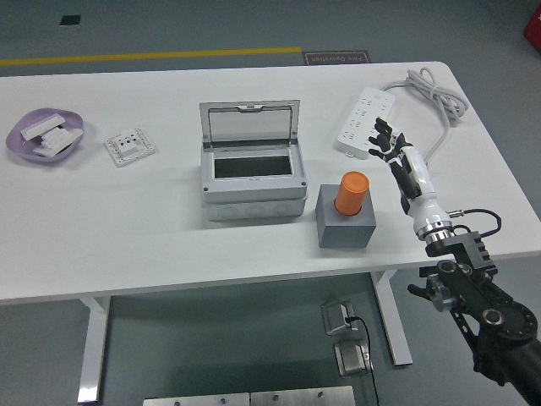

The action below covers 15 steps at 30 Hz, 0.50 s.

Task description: Pick up the cylinder from the cube,place it in the box,flap close box

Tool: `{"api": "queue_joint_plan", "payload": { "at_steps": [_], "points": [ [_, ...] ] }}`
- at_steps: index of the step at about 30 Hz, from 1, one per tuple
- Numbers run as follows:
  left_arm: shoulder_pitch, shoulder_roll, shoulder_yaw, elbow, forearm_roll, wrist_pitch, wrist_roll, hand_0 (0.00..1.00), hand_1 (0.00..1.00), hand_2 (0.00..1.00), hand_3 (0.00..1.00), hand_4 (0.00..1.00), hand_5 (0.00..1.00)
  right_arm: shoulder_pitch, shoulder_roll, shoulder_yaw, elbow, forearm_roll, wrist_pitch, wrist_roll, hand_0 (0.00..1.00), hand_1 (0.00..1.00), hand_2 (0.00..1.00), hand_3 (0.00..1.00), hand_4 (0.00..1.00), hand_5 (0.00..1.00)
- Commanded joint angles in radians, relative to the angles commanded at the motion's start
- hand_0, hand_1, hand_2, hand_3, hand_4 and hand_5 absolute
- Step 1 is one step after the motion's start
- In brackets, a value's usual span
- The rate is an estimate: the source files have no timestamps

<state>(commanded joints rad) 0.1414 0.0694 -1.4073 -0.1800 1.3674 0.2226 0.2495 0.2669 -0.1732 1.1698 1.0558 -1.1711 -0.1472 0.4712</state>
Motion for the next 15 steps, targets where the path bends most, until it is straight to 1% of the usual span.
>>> {"api": "queue_joint_plan", "payload": {
  "at_steps": [1, 6, 7, 12, 13, 15],
  "points": [
    [0.000, 0.000, -0.002, 0.000, 0.002, 0.000, 0.000, 0.630, 0.645, 0.607, 0.611, 0.660, 0.255, -0.003, -0.002, 0.002, 0.003, -0.003, -0.001, 0.000, 0.841, 0.873, 0.909, 0.904, 0.998, 0.849],
    [0.000, -0.001, -0.018, 0.000, 0.021, -0.003, 0.005, 0.630, 0.645, 0.607, 0.611, 0.660, 0.255, -0.017, -0.006, 0.009, 0.014, -0.016, -0.007, 0.001, 0.841, 0.873, 0.909, 0.904, 0.998, 0.849],
    [0.000, -0.001, -0.020, 0.000, 0.023, -0.004, 0.005, 0.630, 0.645, 0.607, 0.611, 0.659, 0.256, -0.019, -0.006, 0.008, 0.016, -0.019, -0.009, 0.002, 0.844, 0.873, 0.906, 0.901, 0.998, 0.829],
    [-0.005, -0.002, -0.015, 0.000, 0.022, -0.005, 0.004, 0.630, 0.645, 0.607, 0.611, 0.659, 0.256, -0.026, 0.000, 0.000, 0.024, -0.026, -0.019, 0.005, 0.844, 0.873, 0.906, 0.901, 0.998, 0.829],
    [-0.006, -0.002, -0.015, 0.000, 0.023, -0.005, 0.004, 0.630, 0.645, 0.607, 0.611, 0.658, 0.256, -0.027, 0.001, -0.002, 0.024, -0.026, -0.019, 0.005, 0.846, 0.874, 0.905, 0.910, 0.998, 0.622],
    [-0.008, -0.001, -0.014, 0.000, 0.023, -0.005, 0.004, 0.630, 0.645, 0.607, 0.611, 0.658, 0.256, -0.028, 0.005, -0.005, 0.024, -0.027, -0.019, 0.005, 0.846, 0.874, 0.905, 0.910, 0.998, 0.622]
  ]
}}
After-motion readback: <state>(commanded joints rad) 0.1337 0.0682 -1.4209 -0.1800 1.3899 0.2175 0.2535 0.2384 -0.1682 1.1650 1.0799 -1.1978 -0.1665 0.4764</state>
